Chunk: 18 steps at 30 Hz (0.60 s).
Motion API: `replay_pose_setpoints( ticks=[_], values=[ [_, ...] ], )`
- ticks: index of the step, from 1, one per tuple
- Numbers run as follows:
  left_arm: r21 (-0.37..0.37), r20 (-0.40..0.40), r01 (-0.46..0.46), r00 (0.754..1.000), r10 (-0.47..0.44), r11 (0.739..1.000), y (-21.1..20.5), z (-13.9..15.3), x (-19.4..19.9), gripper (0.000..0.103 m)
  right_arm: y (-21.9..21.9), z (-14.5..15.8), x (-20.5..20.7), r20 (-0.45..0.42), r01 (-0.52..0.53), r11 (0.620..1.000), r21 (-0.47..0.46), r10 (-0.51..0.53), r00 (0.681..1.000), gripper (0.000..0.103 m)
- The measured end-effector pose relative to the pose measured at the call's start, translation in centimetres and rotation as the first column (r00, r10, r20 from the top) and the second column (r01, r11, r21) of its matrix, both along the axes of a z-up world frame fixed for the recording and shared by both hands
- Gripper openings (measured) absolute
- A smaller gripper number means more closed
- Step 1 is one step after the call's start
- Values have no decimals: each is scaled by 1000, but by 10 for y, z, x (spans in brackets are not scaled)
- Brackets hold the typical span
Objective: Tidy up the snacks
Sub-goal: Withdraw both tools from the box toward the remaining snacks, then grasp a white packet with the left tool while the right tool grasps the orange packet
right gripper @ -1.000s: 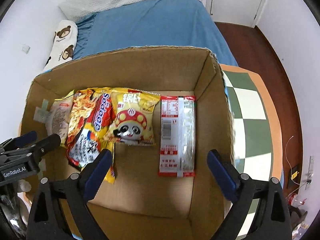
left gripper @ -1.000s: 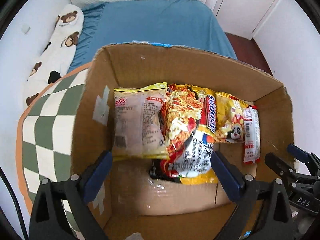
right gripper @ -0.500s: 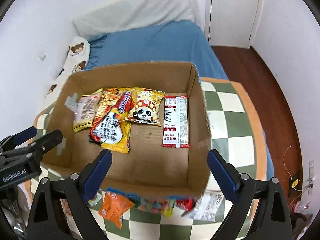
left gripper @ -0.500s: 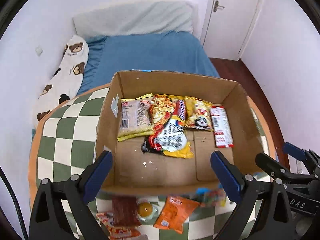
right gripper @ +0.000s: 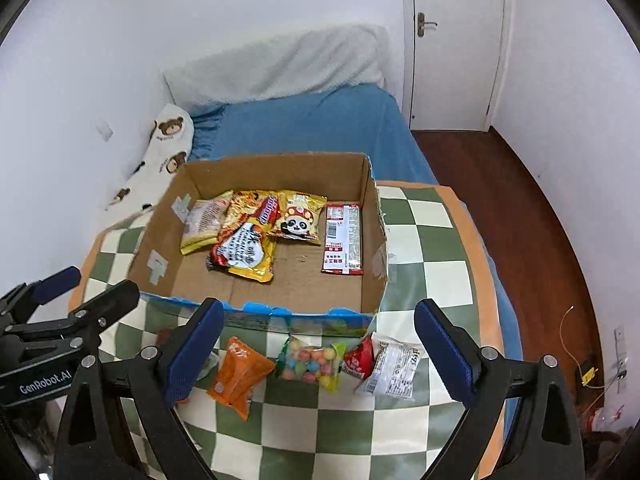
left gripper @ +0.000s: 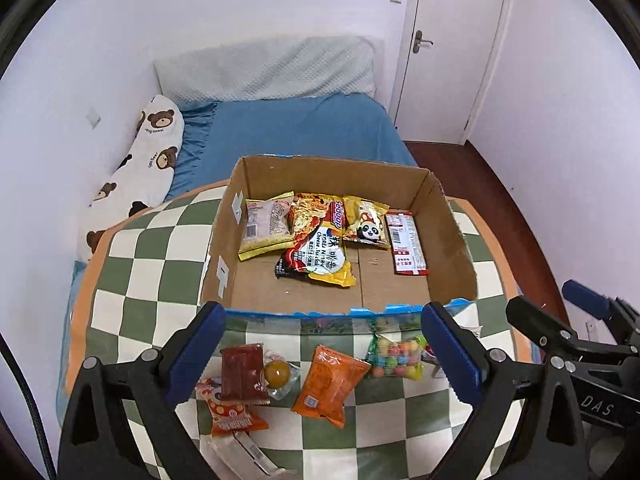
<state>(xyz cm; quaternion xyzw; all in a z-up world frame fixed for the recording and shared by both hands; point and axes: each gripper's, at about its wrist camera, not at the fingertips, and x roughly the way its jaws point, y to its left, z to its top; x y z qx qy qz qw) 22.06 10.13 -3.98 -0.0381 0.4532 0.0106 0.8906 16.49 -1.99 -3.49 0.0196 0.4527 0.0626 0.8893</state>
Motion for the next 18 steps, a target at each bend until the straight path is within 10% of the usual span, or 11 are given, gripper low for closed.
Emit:
replay_pose_setpoints(
  ticks=[8,11,18],
  values=[
    [-52,-140,-153,980,144,987,42,-45,-24,100,5,-40,-18,-142,-30,993,113,46,989,97],
    [-43,-250,-250,940,231,967,71,-85,-43,100,18,-78,-18,-243,-61,985,162,100,965,65],
    [-114,-530,-465,776,343,878,134,-191,-93,100,64,-172,-3,-427,-59,975,213,147,892,66]
  ],
)
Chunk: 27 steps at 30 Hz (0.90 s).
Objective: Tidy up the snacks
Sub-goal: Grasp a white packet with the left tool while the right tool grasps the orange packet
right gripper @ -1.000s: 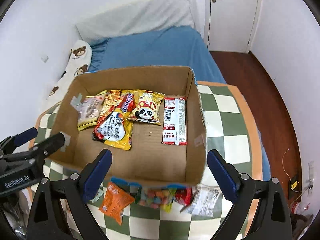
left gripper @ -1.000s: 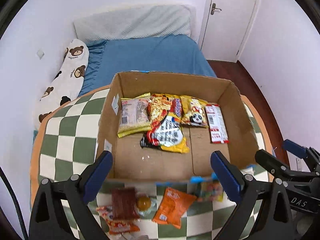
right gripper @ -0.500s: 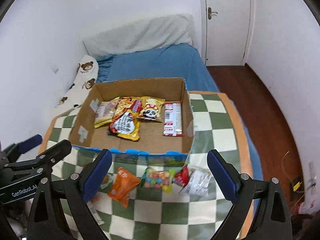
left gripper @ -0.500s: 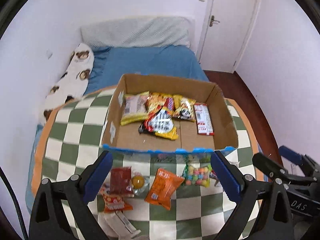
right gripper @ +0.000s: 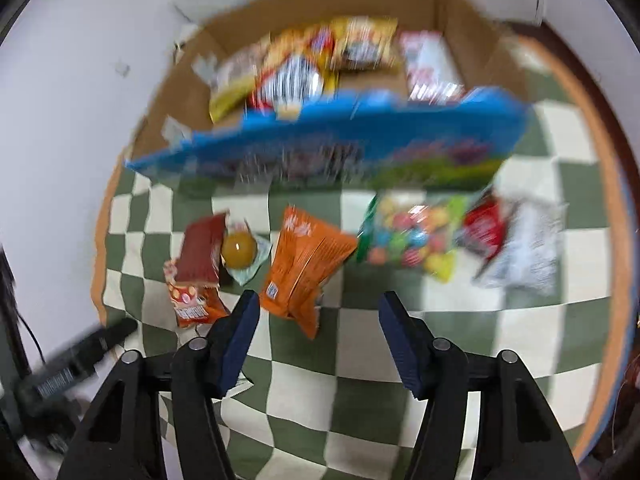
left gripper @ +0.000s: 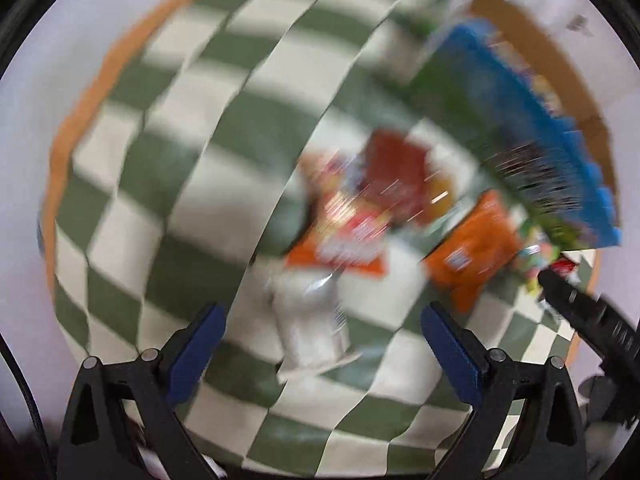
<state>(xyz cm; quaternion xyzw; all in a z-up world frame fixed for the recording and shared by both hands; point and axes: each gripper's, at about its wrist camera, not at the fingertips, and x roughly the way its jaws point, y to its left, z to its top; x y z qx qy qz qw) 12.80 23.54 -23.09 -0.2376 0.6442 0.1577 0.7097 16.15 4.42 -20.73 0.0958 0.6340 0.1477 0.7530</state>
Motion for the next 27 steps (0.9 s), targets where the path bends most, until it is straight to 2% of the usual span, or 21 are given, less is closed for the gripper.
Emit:
replay_pose_setpoints(
  ticks=[4,7,9,10,11,13,16,18,19,23,27],
  values=[
    [-128,-86,-63,995,52,990,9,-46,-13,100,29,-40,13,-75,-19,1000,-11,19,997,70],
    [-124,-108,-61,993,48,990,4,-66,-10,98,48,-64,23,-105,-24,998,-58,17,994,70],
    [-106,-110,-54,993,42,993,-1,-78,-6,76,56,-75,28,-122,-15,997,-80,5,993,70],
    [-97,-114,-51,993,40,994,-1,-84,-3,56,59,-81,32,-137,-2,996,-86,-10,991,70],
    [-88,-116,-48,993,37,995,-3,-86,-2,53,63,-87,34,-148,2,995,-96,-17,989,70],
    [-62,-109,-29,994,22,998,-9,-87,1,52,70,-95,37,-144,-6,990,-138,-14,989,69],
    [-7,-93,55,994,-55,998,-28,-82,4,52,73,-98,35,-123,-21,989,-144,4,992,62],
    [-5,-96,117,989,-117,993,-44,-82,3,52,73,-96,28,-103,-71,986,-153,56,993,51],
    [-9,-99,141,985,-141,990,-51,-82,2,52,71,-95,24,-98,-105,981,-162,90,991,49],
    [-29,-112,236,965,-238,971,-82,-86,-1,52,49,-102,-8,-157,-238,955,-180,211,965,47],
    [-46,-114,315,941,-318,948,-114,-90,4,52,15,-111,-44,-215,-301,933,-197,259,942,47]
  ],
)
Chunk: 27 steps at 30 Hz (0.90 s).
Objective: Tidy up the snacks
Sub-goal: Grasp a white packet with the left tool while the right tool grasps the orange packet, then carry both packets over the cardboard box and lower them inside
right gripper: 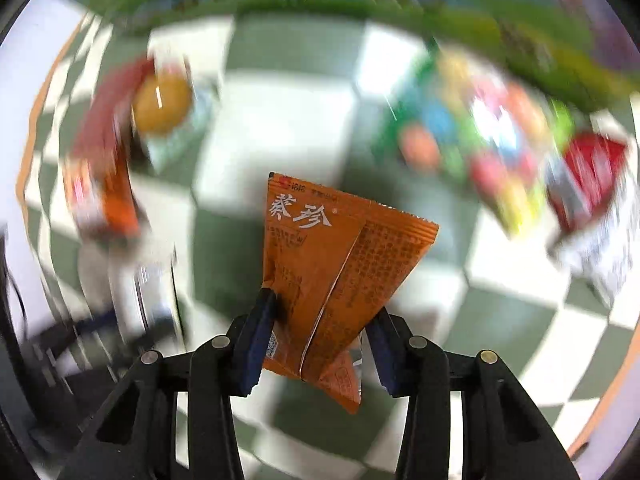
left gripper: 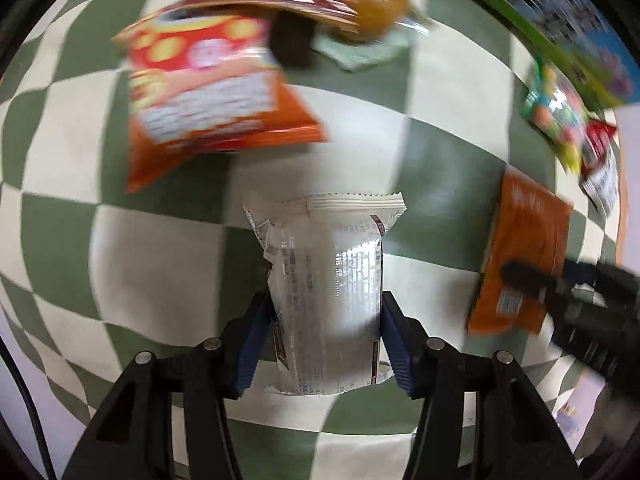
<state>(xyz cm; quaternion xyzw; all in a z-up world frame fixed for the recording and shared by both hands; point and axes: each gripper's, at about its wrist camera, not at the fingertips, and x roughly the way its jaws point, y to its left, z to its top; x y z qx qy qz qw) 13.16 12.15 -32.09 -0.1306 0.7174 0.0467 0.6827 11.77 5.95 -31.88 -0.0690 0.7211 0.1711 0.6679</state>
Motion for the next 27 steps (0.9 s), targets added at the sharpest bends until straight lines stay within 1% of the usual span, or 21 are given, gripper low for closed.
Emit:
replay_pose_setpoints(
  ticks=[3,6,7,8,10,11,12,13,15,18,20,22,23,25,26,27],
  values=[
    [-7,2,39,999,-39,999,-15,-1,8,52,-23,-4,-21,-26,4,1000,-20,-4,1000,47],
    [4,4,95,995,-95,995,-29,-2,17,52,-37,-4,-29,-17,33,999,-21,-34,999,47],
    [10,0,111,994,-111,994,-33,-3,20,53,-38,-5,-30,-17,42,999,-17,-42,999,47],
    [16,-7,122,993,-122,992,-35,-5,22,57,-40,-5,-30,-10,57,998,-15,-57,998,48],
    [17,-31,142,989,-141,990,-41,-11,24,59,-45,-5,-31,-3,85,996,-9,-85,996,49],
    [21,-36,152,988,-151,988,-42,-13,26,61,-55,-4,-32,-4,108,994,-3,-108,994,50],
    [29,-44,173,984,-171,985,-46,-15,26,61,-57,-3,-37,-6,127,992,1,-127,992,54],
    [38,-45,179,983,-177,983,-49,-16,25,61,-58,-2,-37,-11,147,989,12,-147,989,56],
    [49,-42,171,985,-169,984,-51,-15,23,61,-59,-2,-35,-14,182,983,28,-182,983,65],
    [59,-34,145,989,-144,988,-57,-15,18,59,-57,-5,-31,-15,212,977,22,-212,977,67],
    [64,-33,142,990,-141,988,-53,-13,12,57,-55,-6,-29,7,219,976,9,-219,976,67],
    [69,-41,152,988,-149,986,-56,-11,8,57,-51,-9,-33,34,210,978,-18,-209,977,60],
    [65,-41,153,988,-151,986,-58,-11,7,57,-53,-10,-36,50,219,976,-13,-219,975,59],
    [51,-43,144,989,-142,988,-56,-8,7,57,-63,-8,-40,51,260,965,25,-261,964,56],
    [37,-45,136,990,-134,990,-56,-6,4,57,-74,-9,-43,52,270,962,39,-272,961,51],
    [25,-40,130,991,-129,991,-54,0,2,57,-79,-8,-45,53,274,961,42,-276,960,43]
  ],
)
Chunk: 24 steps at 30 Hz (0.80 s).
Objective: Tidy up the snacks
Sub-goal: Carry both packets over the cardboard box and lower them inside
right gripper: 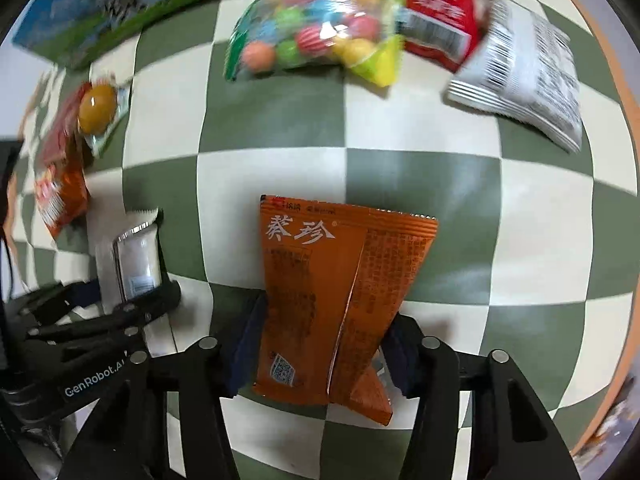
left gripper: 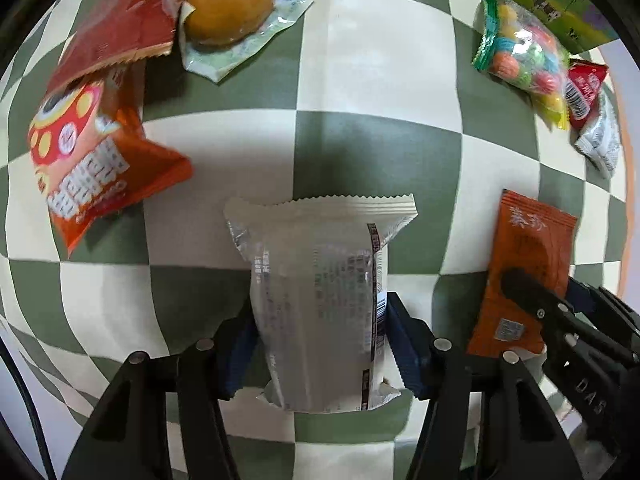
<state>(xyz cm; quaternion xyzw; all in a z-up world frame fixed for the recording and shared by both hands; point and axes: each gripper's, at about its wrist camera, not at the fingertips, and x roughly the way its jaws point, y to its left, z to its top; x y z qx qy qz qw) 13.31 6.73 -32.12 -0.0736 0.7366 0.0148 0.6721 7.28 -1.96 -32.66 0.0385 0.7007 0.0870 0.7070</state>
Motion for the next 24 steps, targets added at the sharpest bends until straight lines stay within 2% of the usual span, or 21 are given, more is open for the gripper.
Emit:
replay_pose_setpoints(
  ticks=[2,5,9,12,17,22,23,24],
  values=[
    [-13,15,0,1000,0,1000,5,10,-3,57,0,5,-17,-15,15,1000,24,-15,1000,42],
    [-37,43,8,999,-6,999,7,30,-4,57,-5,16,-16,-8,12,999,49,-12,1000,40],
    [-57,116,25,993,-18,998,10,70,-3,57,-10,39,-16,18,6,994,106,-8,1000,38],
    [-81,179,34,984,-19,996,14,109,7,57,-9,75,-9,61,-4,988,154,-6,998,36],
    [-113,278,54,960,-21,992,34,168,47,57,-14,146,20,161,-41,974,223,5,987,35],
    [-77,373,85,927,-50,993,58,222,89,57,-6,200,65,243,-70,959,273,2,970,35],
    [-71,382,85,923,-52,994,58,227,98,57,-6,213,76,259,-84,956,282,8,966,35],
    [-54,391,91,918,-63,994,58,230,117,57,10,214,89,269,-90,955,281,11,963,35]
  ],
)
